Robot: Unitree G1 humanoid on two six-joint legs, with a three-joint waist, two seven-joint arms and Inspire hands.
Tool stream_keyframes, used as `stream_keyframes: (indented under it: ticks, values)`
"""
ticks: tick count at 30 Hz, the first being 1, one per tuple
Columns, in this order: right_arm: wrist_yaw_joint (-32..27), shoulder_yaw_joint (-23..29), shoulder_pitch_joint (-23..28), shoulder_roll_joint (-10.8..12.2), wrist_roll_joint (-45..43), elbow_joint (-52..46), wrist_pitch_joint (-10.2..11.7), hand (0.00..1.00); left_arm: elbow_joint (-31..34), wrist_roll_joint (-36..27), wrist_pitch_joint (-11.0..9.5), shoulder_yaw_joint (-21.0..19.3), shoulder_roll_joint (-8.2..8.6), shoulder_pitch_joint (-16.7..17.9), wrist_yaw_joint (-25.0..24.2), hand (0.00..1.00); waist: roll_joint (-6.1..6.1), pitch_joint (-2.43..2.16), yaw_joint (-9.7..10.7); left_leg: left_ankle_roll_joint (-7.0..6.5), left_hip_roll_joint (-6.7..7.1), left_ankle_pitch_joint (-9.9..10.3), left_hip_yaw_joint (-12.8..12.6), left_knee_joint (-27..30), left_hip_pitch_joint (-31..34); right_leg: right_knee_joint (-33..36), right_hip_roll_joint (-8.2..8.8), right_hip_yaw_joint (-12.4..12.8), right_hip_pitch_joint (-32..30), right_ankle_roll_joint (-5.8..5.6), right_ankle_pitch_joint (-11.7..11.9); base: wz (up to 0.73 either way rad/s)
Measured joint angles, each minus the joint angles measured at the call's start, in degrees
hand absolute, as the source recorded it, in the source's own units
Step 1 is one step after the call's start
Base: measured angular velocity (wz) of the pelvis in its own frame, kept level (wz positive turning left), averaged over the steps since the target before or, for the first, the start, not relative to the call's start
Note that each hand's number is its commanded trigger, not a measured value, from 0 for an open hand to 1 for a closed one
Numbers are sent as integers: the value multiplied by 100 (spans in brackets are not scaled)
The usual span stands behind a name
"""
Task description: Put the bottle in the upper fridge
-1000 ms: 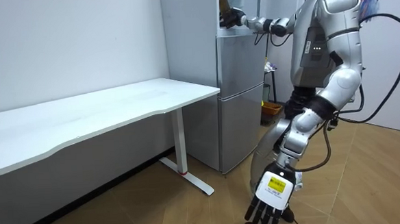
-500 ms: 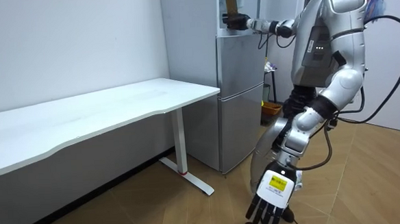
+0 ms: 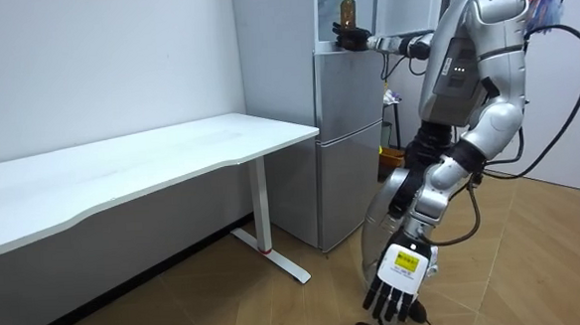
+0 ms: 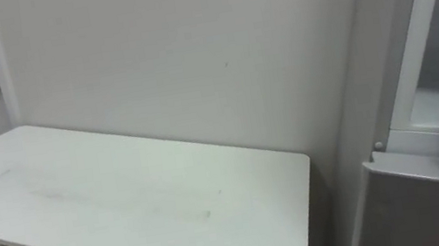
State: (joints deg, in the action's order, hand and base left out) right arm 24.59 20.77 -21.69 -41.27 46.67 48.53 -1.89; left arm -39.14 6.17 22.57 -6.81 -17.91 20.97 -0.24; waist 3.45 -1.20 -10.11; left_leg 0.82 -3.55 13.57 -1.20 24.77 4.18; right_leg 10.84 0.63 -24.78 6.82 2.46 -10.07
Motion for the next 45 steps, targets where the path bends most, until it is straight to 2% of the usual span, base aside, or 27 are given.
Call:
stream_keyframes:
  ticks: [3, 7, 10, 17, 24, 26, 33, 36, 39, 45]
  values:
    - [-85, -119, -28, -28, 3, 59, -70, 0, -4, -107, -14, -27, -2, 59, 10, 0, 40, 10, -80, 27, 10, -21, -53, -101, -135, -17, 0, 103, 54, -1, 11, -14]
    - [-217, -168, -28, 37, 0, 50, -71, 0, -28, -115, -40, -19, -1, 132, 56, 0, 108, 27, -93, 30, -5, -22, -89, -126, -206, -30, -8, 109, 105, -14, 18, -4]
    - [-429, -181, -153, 89, -2, 6, -74, 0, -28, -112, -99, -24, 0, 282, 58, 0, 120, 34, -85, 31, -28, -22, -135, -137, -216, -29, -8, 105, 104, 17, 14, -7]
    - [-1321, -500, -255, 167, -7, -329, -76, 0, -23, -99, -182, -159, 25, 529, -70, 0, 174, 67, -76, 18, -11, -82, -170, -227, -182, -2, 16, 158, -2, 27, 35, -4]
    - [-2111, -991, -309, 168, 53, -872, -71, 0, 31, -99, -392, -290, 29, 670, -137, 0, 211, 82, -38, 24, 22, -183, -195, -413, -163, 23, 28, 288, -159, 40, 68, -9]
    - [-2288, -1133, -324, 168, 94, -1008, -74, 0, 30, -99, -518, -357, 33, 729, -137, 0, 219, 86, -24, 24, 24, -186, -198, -417, -169, 98, 30, 352, -208, 61, 54, -10]
    - [-2622, -1285, -481, 164, 823, -1198, -204, 0, 30, -97, -645, -612, 83, 914, -157, 0, 197, 71, 111, 17, 41, -237, -186, -451, -84, 96, 31, 366, -300, 43, 90, -6]
    - [-2782, -1283, -557, 165, 892, -1233, -310, 0, 29, -90, -671, -669, 131, 961, -157, 0, 191, 67, 198, 7, 68, -239, -172, -459, -70, 98, 52, 325, -298, 59, 77, 8]
    - [-3054, -1284, -557, 165, 927, -1375, -329, 0, 44, -91, -691, -664, 230, 1074, -156, 0, 169, 55, 274, -32, 124, -289, -155, -544, -87, 98, 109, 272, -301, 23, 95, 7]
    - [-3446, -1284, -578, 165, 911, -1446, -386, 0, 142, -87, -814, -666, 286, 1134, -155, 0, 177, 53, 292, -53, 179, -365, -160, -656, -159, 104, 161, 266, -290, -24, 111, 1]
